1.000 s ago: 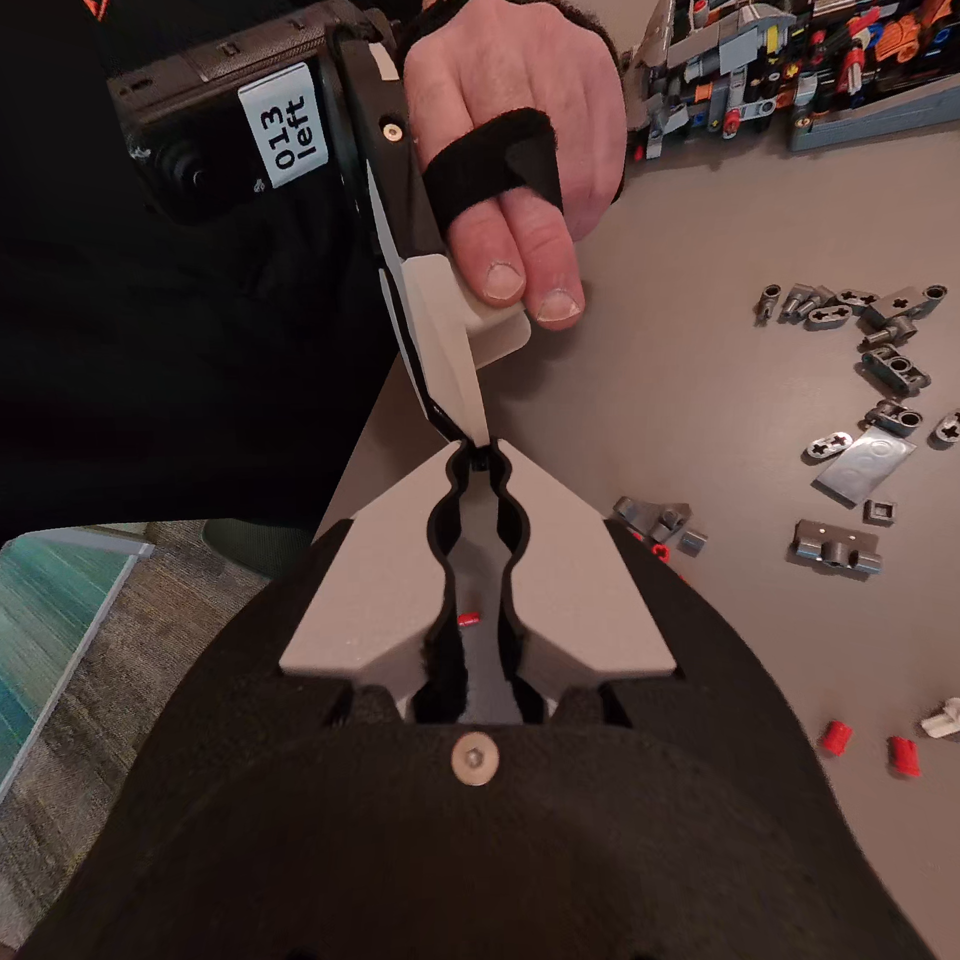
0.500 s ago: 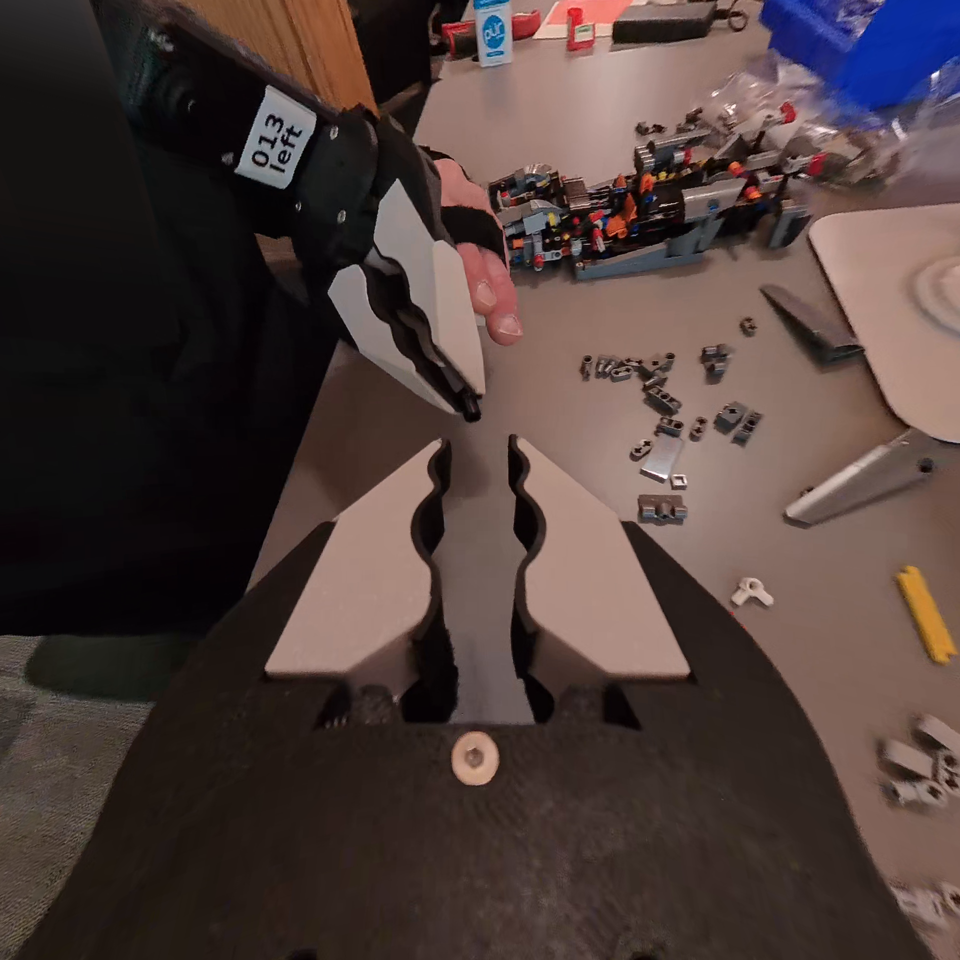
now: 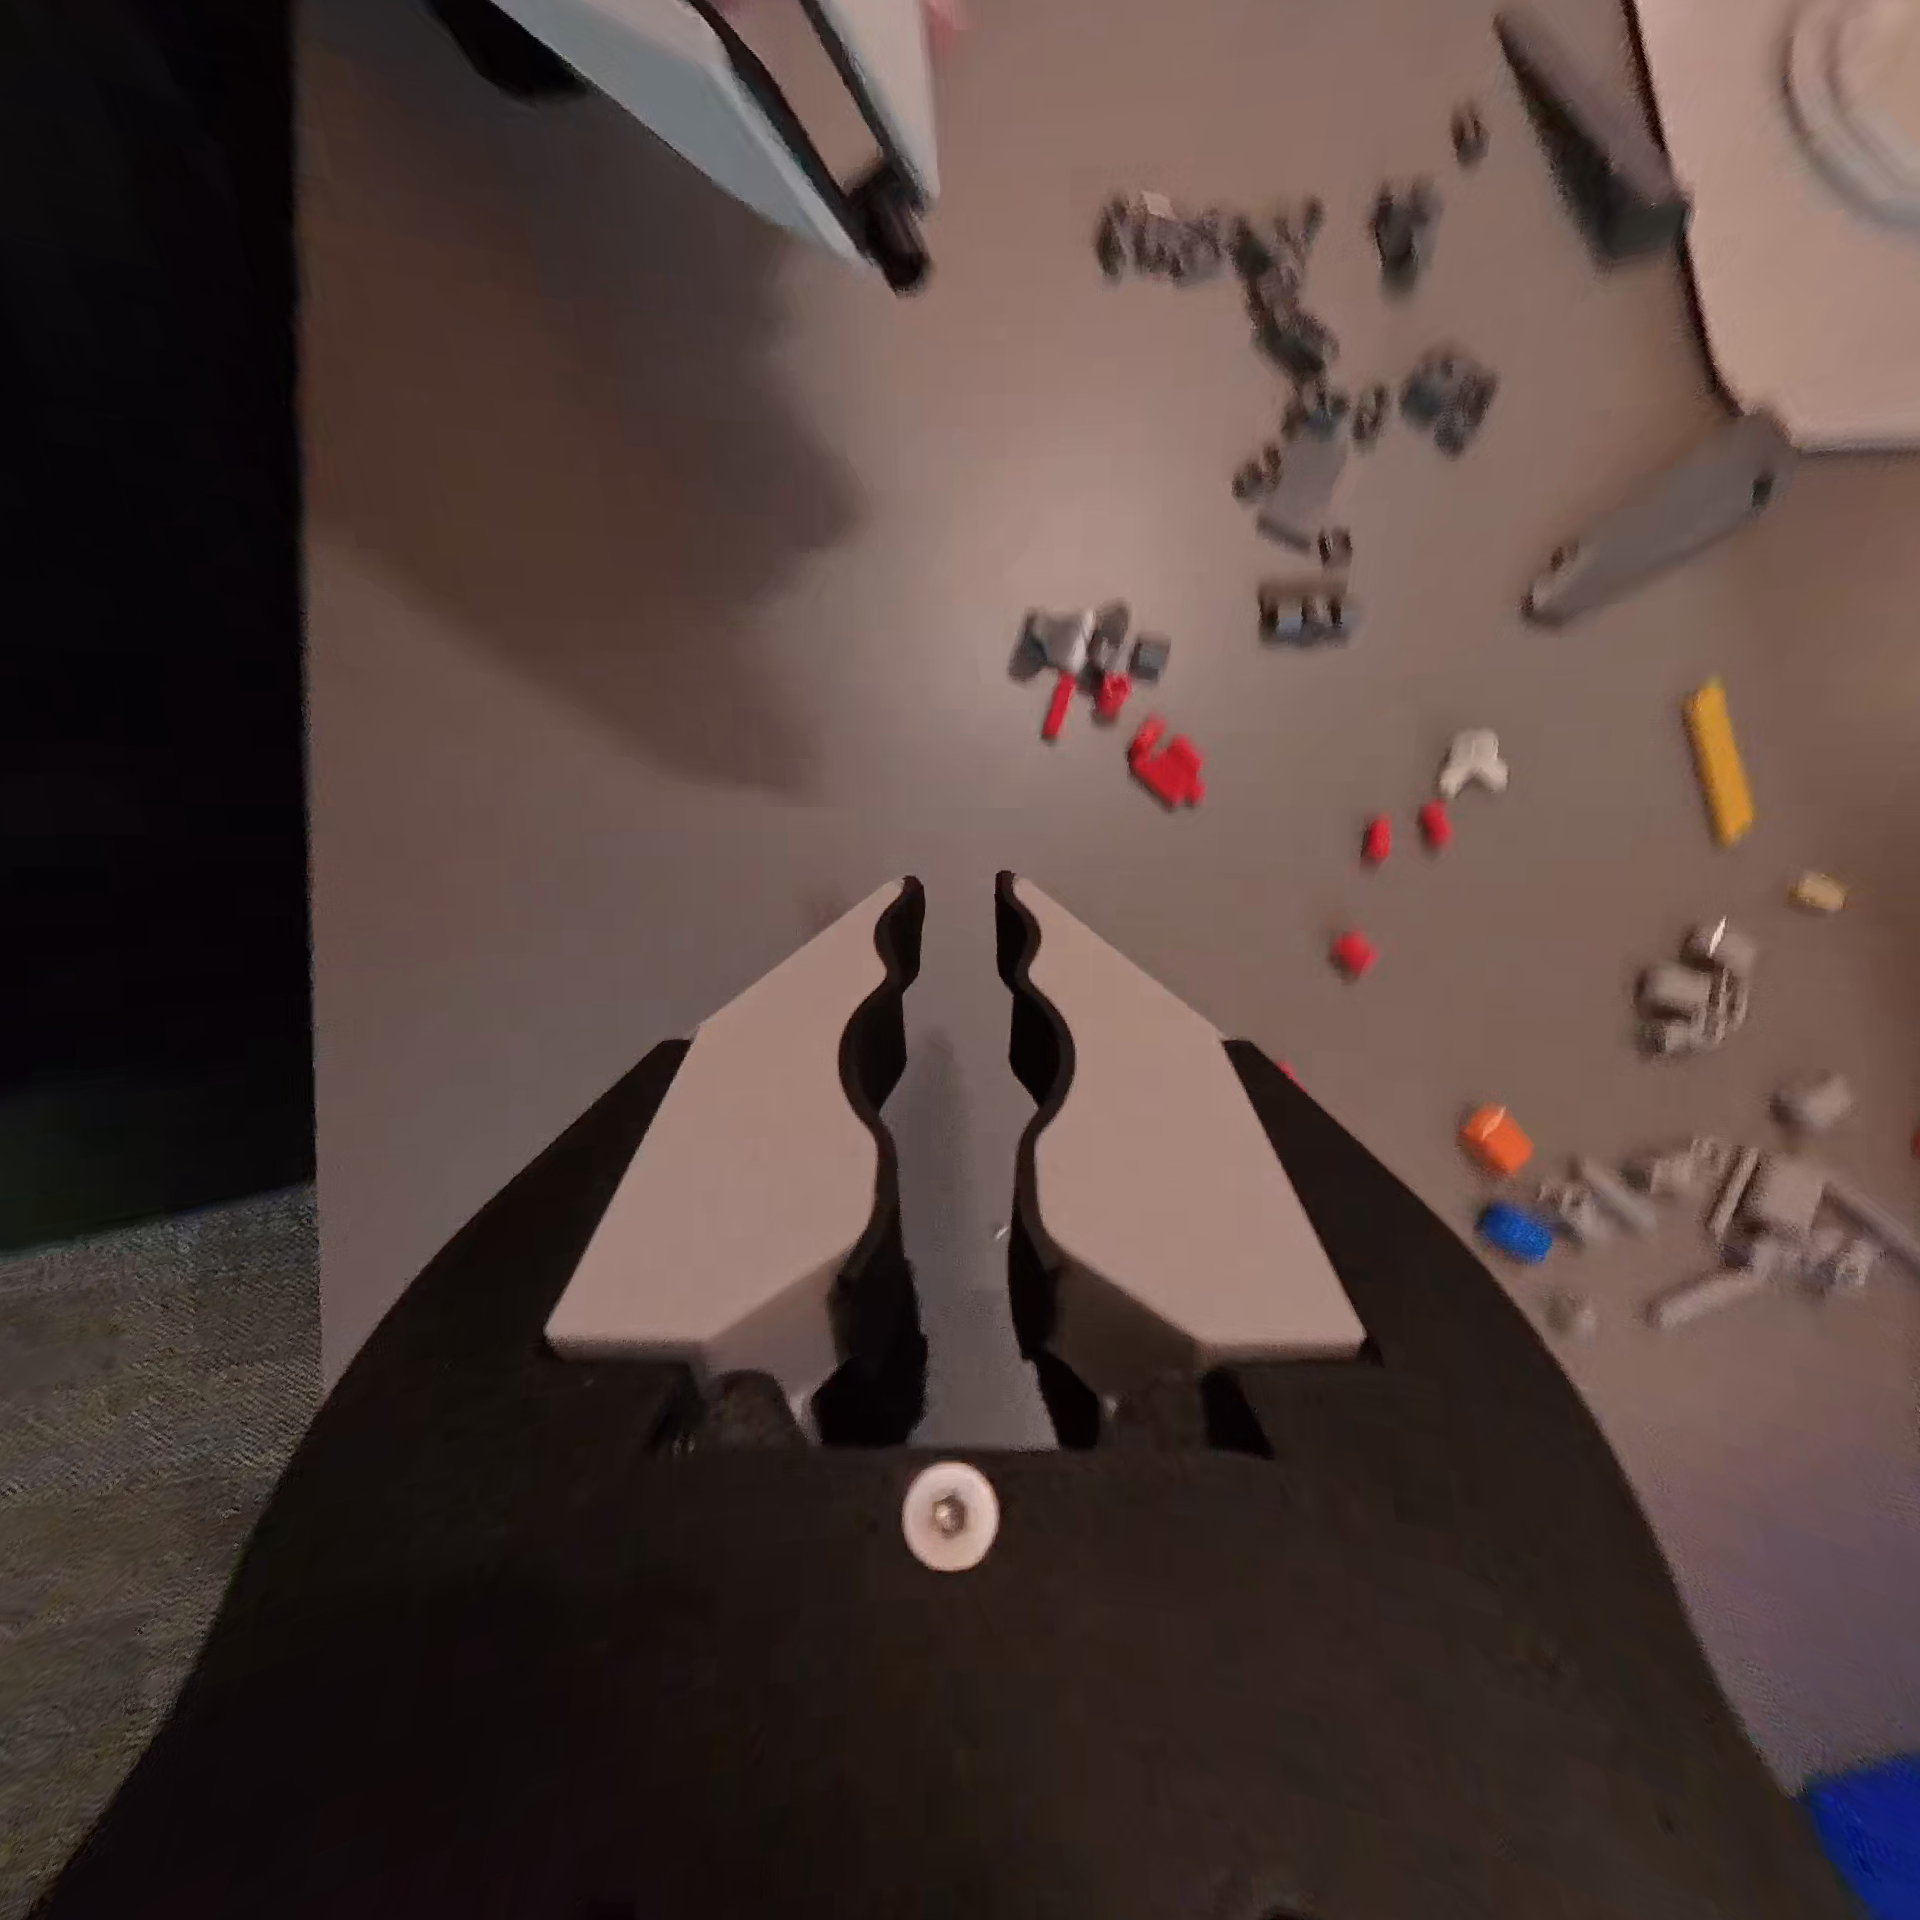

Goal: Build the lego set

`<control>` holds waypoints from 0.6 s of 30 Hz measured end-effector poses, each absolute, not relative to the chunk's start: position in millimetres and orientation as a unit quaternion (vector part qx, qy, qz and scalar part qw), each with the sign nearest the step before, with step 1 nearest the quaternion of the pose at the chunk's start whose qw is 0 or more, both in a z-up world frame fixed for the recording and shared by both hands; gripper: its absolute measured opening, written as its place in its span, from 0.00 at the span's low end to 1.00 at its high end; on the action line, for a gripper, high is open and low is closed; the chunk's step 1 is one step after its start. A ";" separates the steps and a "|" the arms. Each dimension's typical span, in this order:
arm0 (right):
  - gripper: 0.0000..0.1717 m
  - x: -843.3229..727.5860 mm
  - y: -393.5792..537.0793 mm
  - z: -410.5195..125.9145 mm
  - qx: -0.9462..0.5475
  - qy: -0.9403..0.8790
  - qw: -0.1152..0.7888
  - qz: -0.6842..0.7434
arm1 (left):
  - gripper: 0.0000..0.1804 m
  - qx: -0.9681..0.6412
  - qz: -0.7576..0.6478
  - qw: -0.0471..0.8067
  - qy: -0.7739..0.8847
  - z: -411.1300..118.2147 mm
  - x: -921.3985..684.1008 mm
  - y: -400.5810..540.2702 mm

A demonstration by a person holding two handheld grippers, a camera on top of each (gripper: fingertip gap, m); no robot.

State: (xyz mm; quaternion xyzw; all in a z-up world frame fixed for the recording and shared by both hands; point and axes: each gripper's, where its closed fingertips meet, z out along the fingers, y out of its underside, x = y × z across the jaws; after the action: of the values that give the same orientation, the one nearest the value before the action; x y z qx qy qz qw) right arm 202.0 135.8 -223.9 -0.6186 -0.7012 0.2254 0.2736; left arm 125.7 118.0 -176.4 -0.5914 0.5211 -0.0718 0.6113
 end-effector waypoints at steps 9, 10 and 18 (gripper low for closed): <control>0.08 213.4 137.8 -251.5 -0.704 -0.608 0.325 0.171 | 0.03 -0.609 -0.094 0.586 0.526 -191.2 125.8 118.1; 0.08 209.1 143.2 -247.7 -0.693 -0.615 0.337 0.168 | 0.03 -0.609 -0.098 0.582 0.529 -193.9 127.2 116.8; 0.05 169.9 176.9 -250.9 -0.595 -0.721 0.328 0.140 | 0.03 -0.610 -0.084 0.585 0.528 -196.3 125.0 119.1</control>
State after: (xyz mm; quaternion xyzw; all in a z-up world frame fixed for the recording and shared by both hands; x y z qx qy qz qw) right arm 169.9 176.9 -250.9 -0.5946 -0.7207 0.1401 0.3279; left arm 125.0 119.1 -196.3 -0.6100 0.5279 -0.0843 0.5849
